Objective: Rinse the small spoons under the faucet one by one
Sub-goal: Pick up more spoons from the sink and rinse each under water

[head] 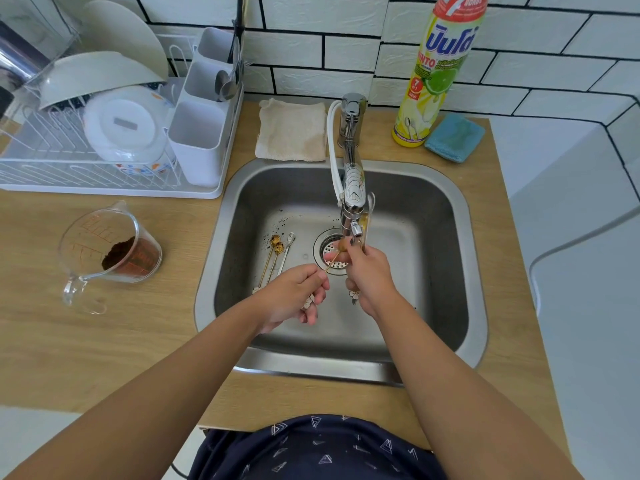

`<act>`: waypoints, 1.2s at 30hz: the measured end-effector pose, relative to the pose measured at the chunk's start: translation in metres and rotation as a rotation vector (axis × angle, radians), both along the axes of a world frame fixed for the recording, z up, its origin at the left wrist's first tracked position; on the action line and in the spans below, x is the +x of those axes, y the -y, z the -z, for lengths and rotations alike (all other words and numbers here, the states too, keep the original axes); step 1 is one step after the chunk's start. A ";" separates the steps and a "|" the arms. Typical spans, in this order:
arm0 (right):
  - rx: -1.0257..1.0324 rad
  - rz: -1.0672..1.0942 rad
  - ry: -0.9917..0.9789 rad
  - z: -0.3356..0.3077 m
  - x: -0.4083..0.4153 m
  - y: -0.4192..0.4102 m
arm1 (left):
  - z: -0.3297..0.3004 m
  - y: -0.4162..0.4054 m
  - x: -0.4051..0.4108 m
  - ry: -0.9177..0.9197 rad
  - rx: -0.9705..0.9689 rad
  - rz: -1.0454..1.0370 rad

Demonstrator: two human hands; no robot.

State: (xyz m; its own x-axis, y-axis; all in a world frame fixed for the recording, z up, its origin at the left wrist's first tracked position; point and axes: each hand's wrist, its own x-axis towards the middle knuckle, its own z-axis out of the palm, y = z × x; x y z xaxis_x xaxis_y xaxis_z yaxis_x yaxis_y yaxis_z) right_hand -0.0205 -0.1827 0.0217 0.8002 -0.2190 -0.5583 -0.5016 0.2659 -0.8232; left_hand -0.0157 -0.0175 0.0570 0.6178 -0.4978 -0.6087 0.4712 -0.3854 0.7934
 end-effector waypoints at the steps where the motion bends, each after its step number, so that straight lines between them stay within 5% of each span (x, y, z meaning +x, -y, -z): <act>1: 0.026 -0.048 -0.002 0.000 -0.002 0.000 | 0.001 0.003 0.001 0.019 -0.002 -0.034; 4: 0.040 -0.102 0.030 -0.004 -0.006 0.001 | 0.003 0.016 0.008 0.057 -0.037 -0.147; 9: 0.083 0.172 0.067 -0.019 0.004 0.020 | 0.009 0.031 0.011 -0.028 -0.139 -0.158; 16: 0.059 0.233 0.089 -0.023 0.007 0.024 | 0.015 0.059 0.022 0.074 0.004 -0.315; 22: 0.082 0.278 0.097 -0.021 0.002 0.027 | 0.016 0.063 0.025 -0.246 -0.421 -0.471; 29: 0.112 0.206 0.107 -0.021 -0.002 0.022 | 0.015 0.064 0.030 -0.086 -0.093 -0.524; 34: 0.061 0.310 0.077 -0.024 0.001 0.022 | 0.016 0.058 0.024 0.303 0.163 -0.078; 36: 0.058 0.324 0.065 -0.028 0.002 0.021 | 0.017 0.057 0.023 0.360 0.158 -0.062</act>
